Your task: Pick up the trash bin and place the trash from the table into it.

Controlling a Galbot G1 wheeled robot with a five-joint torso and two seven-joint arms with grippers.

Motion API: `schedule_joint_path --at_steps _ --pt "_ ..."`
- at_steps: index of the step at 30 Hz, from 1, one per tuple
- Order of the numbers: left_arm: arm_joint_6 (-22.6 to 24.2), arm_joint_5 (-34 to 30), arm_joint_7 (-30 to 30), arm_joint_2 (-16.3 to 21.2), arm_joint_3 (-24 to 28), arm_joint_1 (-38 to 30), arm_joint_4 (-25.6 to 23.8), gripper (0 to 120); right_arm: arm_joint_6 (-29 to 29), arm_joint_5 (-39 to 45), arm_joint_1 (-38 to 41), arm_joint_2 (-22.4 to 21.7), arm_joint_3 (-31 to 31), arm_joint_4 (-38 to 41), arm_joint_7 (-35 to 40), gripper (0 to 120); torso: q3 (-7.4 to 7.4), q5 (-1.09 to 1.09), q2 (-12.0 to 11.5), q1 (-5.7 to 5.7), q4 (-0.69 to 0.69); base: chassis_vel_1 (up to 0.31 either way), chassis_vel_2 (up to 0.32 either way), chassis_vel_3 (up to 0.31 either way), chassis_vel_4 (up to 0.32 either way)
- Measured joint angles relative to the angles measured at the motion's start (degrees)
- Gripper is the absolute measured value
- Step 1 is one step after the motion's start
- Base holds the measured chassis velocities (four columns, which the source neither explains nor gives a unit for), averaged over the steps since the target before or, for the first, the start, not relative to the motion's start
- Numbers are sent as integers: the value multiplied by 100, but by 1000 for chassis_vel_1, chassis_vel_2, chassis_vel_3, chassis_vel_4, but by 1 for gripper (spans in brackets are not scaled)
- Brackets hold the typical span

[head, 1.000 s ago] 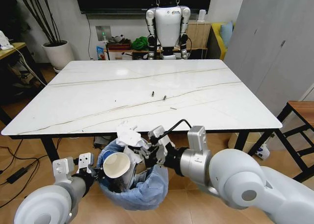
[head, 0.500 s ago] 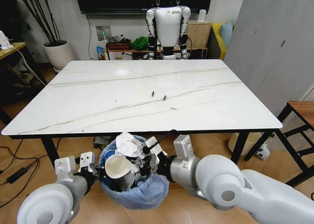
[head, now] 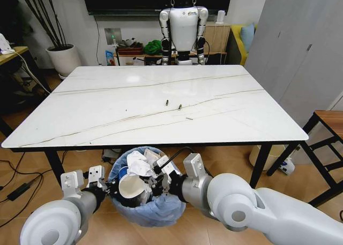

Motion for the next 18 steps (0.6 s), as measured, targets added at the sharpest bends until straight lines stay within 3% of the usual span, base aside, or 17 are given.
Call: schedule_joint_path --at_steps 10,18 --pt "0 9 2 -19 13 -11 27 0 13 2 8 -97 182 151 -66 53 0 0 0 0 0 0 0 0 0" --pt "0 7 6 -15 16 -10 38 0 10 -16 9 -147 370 215 -147 77 0 0 0 0 0 0 0 0 0"
